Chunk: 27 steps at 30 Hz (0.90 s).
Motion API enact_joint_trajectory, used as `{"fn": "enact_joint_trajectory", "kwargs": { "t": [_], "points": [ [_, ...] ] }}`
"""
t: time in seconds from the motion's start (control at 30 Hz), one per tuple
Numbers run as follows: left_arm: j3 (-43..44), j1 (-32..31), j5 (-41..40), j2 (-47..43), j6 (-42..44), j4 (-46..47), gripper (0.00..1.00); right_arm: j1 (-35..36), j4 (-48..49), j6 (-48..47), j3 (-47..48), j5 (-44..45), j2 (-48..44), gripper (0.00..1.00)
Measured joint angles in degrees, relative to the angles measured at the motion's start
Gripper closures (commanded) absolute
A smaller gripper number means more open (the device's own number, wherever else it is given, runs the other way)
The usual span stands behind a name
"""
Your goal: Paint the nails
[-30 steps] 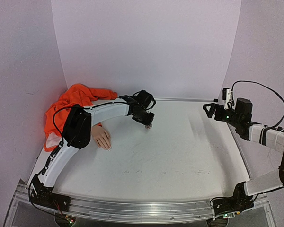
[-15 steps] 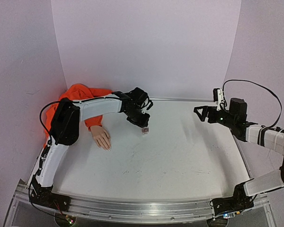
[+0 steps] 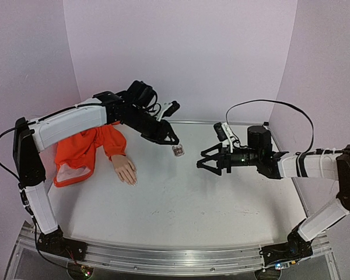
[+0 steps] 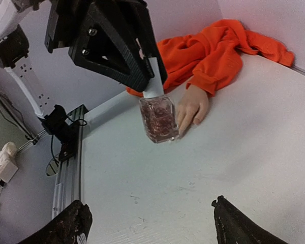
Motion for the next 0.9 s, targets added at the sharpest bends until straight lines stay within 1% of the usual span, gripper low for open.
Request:
{"fn": "enact_joint_trajectory", "kwargs": {
  "t": [0.13, 0.27, 0.33, 0.47, 0.6, 0.67, 0.77, 0.83, 0.9],
  "points": [
    [-4.44, -0.24, 2.73, -3.43, 0.0, 0.68, 1.0, 3.37, 5.38, 2.69, 2.45, -3.37, 4.37, 0.28],
    [-9.46, -0.61, 4.15, -6.38, -0.07, 1.31, 1.0, 6.62, 10.08, 4.96, 4.94, -3.8, 7.93, 0.3],
    [-11.82, -0.81, 4.37, -7.89, -0.52, 2.1, 1.0, 8.33, 12.22, 5.99, 5.46, -3.76, 9.07, 0.33],
    [-16.65, -1.33, 4.59, -11.74, -1.49, 3.98, 1.0, 11.87, 15.52, 7.43, 6.8, -3.43, 11.96, 0.45],
    [-19.67, -1.99, 4.57, -15.13, -2.58, 5.29, 1.0, 14.86, 17.09, 8.28, 7.45, -2.03, 14.05, 0.55],
    [-20.9, -2.36, 4.52, -16.55, -2.84, 6.23, 1.0, 15.82, 17.68, 8.57, 7.5, -1.38, 14.6, 0.62],
    [-21.97, -2.89, 4.52, -18.1, -3.13, 6.69, 1.0, 16.96, 18.47, 8.83, 7.52, -0.35, 14.95, 0.67],
    [-22.64, -3.21, 4.31, -18.99, -3.3, 7.23, 1.0, 17.44, 18.95, 8.94, 7.87, 0.07, 15.26, 0.72],
    [-23.26, -3.41, 4.13, -19.74, -3.56, 7.82, 1.0, 17.86, 19.74, 8.98, 8.39, 0.37, 15.74, 0.79]
  ]
}}
